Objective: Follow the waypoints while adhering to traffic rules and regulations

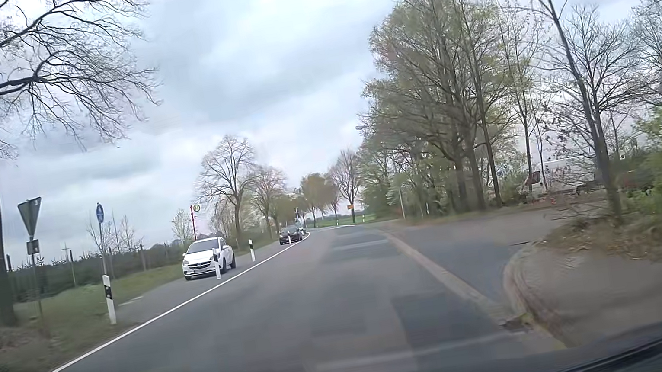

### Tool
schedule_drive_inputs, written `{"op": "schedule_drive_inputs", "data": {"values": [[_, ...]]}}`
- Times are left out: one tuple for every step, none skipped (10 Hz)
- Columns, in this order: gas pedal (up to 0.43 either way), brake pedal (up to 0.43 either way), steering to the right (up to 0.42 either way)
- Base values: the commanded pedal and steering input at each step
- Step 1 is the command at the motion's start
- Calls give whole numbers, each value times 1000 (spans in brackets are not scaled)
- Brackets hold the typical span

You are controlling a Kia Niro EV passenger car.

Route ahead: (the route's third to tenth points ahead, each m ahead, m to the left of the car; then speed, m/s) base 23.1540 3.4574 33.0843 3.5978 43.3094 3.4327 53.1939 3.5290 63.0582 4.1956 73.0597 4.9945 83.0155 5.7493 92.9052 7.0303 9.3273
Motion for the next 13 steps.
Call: {"op": "schedule_drive_inputs", "data": {"values": [[169, 0, -4], [169, 0, -4], [169, 0, -4], [169, 0, -4], [169, 0, -4], [169, 0, -4], [169, 0, -4], [169, 0, -4], [169, 0, -4], [169, 0, -4], [169, 0, -4], [169, 0, -4], [169, 0, -4]]}}
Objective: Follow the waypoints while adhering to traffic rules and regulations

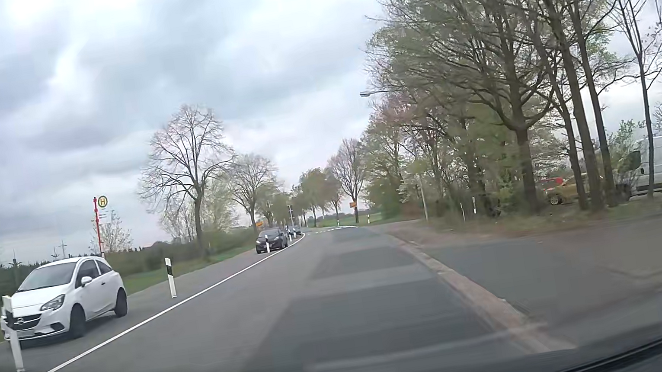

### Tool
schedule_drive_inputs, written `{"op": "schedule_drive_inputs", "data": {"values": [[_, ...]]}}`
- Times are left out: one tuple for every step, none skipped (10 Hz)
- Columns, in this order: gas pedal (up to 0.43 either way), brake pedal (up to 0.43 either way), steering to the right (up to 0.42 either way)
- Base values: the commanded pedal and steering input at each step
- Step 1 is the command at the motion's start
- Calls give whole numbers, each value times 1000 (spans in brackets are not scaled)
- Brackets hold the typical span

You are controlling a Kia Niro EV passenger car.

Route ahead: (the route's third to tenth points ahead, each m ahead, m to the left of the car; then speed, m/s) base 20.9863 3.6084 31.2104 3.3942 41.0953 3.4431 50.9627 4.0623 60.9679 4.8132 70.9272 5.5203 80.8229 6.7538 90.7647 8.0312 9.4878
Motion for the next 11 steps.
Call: {"op": "schedule_drive_inputs", "data": {"values": [[169, 0, -4], [169, 0, -4], [177, 0, -4], [189, 0, -4], [189, 0, -3], [189, 6, -3], [189, 6, -3], [189, 0, -3], [189, 0, -3], [189, 6, -3], [189, 0, -3]]}}
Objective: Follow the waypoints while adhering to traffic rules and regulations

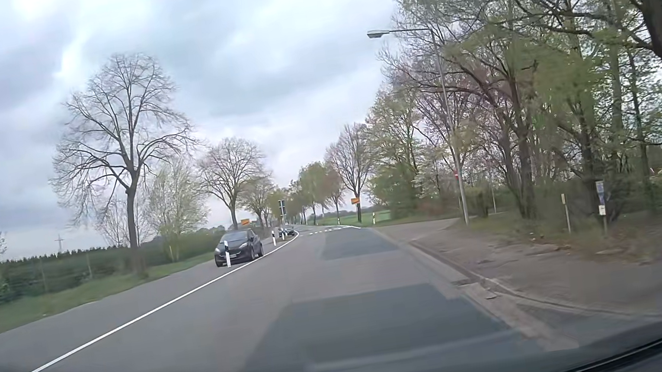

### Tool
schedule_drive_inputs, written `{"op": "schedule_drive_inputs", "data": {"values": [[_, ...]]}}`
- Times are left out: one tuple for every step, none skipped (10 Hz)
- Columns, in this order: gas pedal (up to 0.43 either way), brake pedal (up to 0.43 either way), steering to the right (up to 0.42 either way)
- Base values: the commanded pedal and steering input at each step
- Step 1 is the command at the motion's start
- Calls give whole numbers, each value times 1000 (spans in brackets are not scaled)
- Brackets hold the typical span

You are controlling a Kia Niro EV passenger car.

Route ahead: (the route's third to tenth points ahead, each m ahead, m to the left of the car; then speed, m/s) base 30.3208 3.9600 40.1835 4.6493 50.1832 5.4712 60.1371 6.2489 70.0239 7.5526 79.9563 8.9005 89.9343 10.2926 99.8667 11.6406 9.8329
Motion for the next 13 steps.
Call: {"op": "schedule_drive_inputs", "data": {"values": [[189, 0, -4], [189, 6, -4], [189, 0, -4], [189, 0, -5], [189, 6, -6], [189, 6, -5], [189, 6, -6], [189, 6, -6], [189, 0, -6], [189, 0, -5], [189, 0, -6], [189, 0, -6], [189, 0, -6]]}}
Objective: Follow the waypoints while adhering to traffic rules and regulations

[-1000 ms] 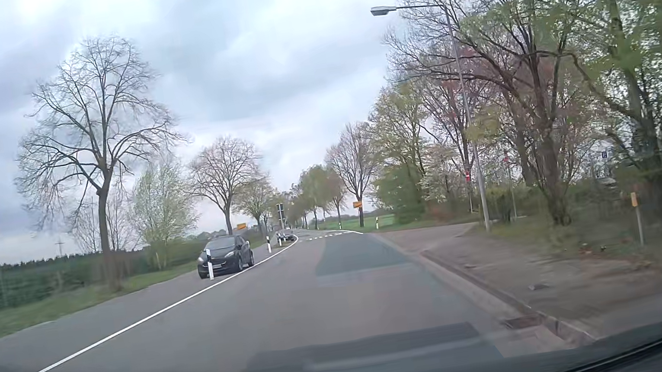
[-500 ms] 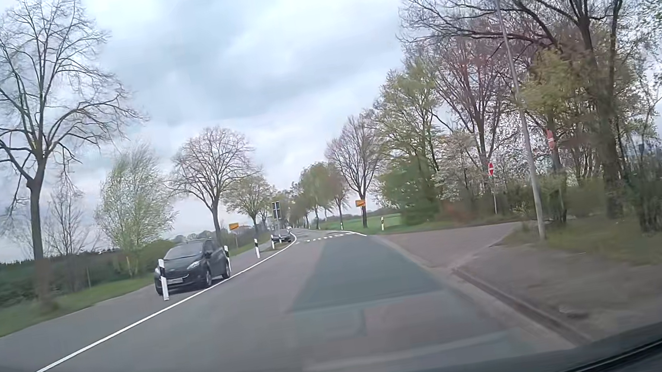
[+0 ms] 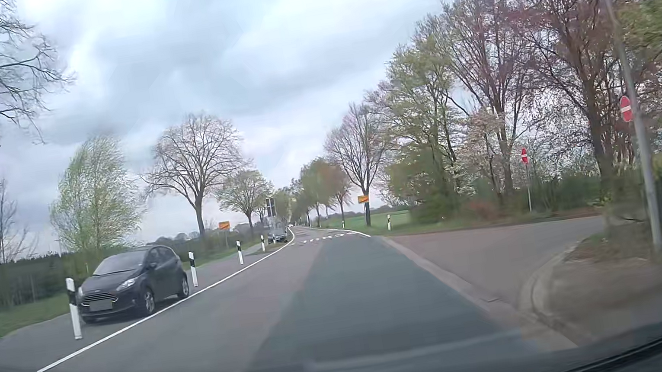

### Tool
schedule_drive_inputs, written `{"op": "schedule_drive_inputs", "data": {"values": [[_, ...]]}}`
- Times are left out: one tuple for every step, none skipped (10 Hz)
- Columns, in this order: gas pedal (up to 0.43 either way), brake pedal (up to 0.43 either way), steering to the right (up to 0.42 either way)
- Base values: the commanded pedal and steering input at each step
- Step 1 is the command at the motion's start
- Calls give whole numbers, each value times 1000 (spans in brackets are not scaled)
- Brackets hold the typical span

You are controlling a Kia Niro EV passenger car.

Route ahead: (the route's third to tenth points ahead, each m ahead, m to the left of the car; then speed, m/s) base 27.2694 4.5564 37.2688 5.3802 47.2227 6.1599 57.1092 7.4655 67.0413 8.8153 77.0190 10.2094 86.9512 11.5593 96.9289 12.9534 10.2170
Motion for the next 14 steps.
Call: {"op": "schedule_drive_inputs", "data": {"values": [[189, 0, -9], [189, 0, -9], [189, 0, -9], [189, 0, -9], [189, 0, -9], [189, 0, -9], [189, 0, -10], [197, 0, -9], [197, 0, -9], [197, 0, -9], [209, 0, -9], [228, 0, -10], [228, 0, -9], [240, 0, -10]]}}
